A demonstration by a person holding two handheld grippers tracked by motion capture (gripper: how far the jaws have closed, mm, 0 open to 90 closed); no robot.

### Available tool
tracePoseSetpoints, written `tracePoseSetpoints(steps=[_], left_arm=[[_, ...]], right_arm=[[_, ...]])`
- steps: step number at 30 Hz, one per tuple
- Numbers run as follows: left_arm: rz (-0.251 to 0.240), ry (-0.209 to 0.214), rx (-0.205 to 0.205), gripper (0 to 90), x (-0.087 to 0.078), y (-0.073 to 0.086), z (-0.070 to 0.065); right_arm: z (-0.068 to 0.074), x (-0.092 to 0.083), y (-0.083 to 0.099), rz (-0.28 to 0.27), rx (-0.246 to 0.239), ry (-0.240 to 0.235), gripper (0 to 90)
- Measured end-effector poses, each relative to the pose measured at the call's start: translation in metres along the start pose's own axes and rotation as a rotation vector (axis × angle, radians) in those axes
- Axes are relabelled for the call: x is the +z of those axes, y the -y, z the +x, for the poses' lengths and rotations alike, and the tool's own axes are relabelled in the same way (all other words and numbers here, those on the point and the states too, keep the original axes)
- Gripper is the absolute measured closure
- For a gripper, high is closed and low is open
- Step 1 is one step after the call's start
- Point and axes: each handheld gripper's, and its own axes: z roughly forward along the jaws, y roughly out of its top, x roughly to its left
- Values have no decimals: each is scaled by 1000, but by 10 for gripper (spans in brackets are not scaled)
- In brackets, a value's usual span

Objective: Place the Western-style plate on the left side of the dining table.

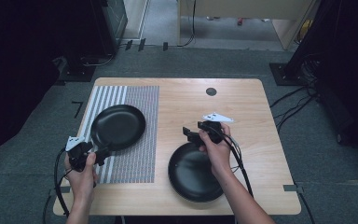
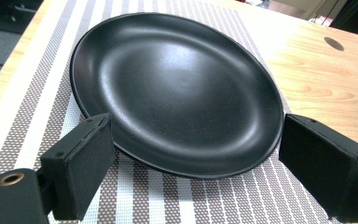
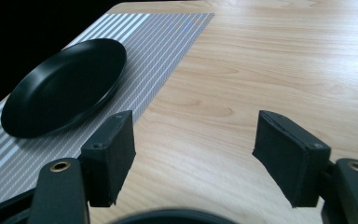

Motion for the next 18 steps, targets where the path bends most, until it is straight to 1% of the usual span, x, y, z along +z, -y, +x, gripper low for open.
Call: tracePoseSetpoints(steps=[4, 5, 6, 7, 10, 14, 16, 18], left_arm=[[-7, 16, 12, 102, -5, 3, -7], [-1, 21, 16, 101, -5, 4, -10], [4, 20, 23, 102, -5, 6, -13], [7, 20, 25, 102, -5, 7, -15], [20, 18, 45, 102, -7, 13, -24], [25, 11, 62, 102, -10, 22, -33], [29, 7, 73, 102, -12, 27, -35], [33, 9, 83, 102, -12, 31, -37]], right_arm=[[-4, -15, 9, -13, -8, 12, 278], [-5, -19, 13, -13, -10, 17, 278], [-9, -26, 20, -13, -11, 25, 277], [-9, -26, 20, -13, -11, 25, 277], [-15, -36, 30, -15, 5, 28, 277], [-29, -51, 45, -15, 19, 53, 277], [-36, -57, 51, -17, 21, 65, 277], [-44, -66, 57, -21, 37, 69, 278]])
